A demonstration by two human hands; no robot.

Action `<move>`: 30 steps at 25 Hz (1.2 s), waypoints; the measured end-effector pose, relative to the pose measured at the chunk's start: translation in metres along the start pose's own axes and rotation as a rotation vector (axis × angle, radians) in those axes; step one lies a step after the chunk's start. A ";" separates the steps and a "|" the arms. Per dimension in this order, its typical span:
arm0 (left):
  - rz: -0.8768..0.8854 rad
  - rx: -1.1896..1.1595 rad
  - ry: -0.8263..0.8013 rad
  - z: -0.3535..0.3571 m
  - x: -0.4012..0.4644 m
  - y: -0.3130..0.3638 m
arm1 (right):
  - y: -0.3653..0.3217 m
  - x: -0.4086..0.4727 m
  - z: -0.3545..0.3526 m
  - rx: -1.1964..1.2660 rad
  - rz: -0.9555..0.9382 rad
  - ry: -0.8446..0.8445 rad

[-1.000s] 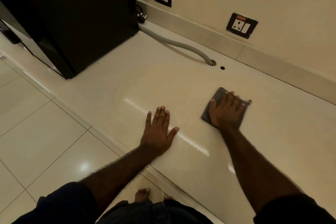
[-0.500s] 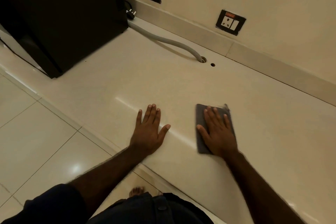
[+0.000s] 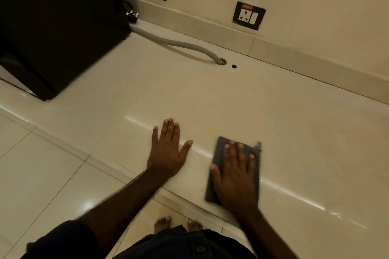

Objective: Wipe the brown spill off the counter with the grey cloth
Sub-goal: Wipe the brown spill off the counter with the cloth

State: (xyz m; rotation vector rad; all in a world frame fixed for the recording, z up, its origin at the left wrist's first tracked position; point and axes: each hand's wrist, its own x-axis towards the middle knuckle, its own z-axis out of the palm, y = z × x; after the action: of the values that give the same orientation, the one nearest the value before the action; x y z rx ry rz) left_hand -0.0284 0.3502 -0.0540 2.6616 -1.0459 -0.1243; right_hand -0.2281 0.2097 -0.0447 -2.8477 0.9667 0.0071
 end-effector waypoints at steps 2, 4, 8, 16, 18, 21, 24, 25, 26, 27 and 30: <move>0.004 -0.001 0.002 0.002 0.003 -0.001 | -0.016 0.010 0.002 0.031 -0.085 -0.024; 0.011 -0.001 0.005 0.004 0.002 -0.002 | -0.004 0.012 0.000 0.052 -0.085 -0.021; 0.023 -0.020 0.031 0.004 0.001 -0.003 | 0.071 -0.008 -0.010 0.026 0.226 0.136; 0.001 -0.013 -0.044 -0.005 0.001 0.002 | 0.092 0.067 -0.032 -0.002 0.411 0.041; -0.006 -0.032 -0.058 -0.008 0.001 0.002 | 0.050 0.090 -0.034 -0.026 0.277 0.053; -0.016 -0.146 -0.073 -0.012 0.003 -0.001 | -0.015 0.089 -0.022 -0.018 0.017 0.047; 0.002 -0.164 -0.079 -0.015 0.003 -0.016 | -0.033 0.059 -0.001 0.023 -0.233 -0.034; 0.011 -0.126 -0.082 -0.016 0.001 -0.024 | -0.022 0.050 0.002 0.018 -0.270 -0.027; 0.021 -0.080 -0.077 -0.017 -0.002 -0.030 | -0.006 0.043 0.002 0.011 -0.267 -0.009; 0.029 -0.040 -0.063 -0.018 -0.004 -0.035 | 0.014 0.039 0.000 0.001 -0.223 0.007; -0.009 0.025 -0.024 -0.020 -0.010 -0.041 | 0.073 0.025 -0.013 -0.002 0.028 0.019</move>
State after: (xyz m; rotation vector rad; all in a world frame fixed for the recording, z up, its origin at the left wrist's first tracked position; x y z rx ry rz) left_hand -0.0053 0.3904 -0.0470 2.6936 -1.0496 -0.1459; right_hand -0.2536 0.1356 -0.0423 -2.8405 1.0106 -0.0159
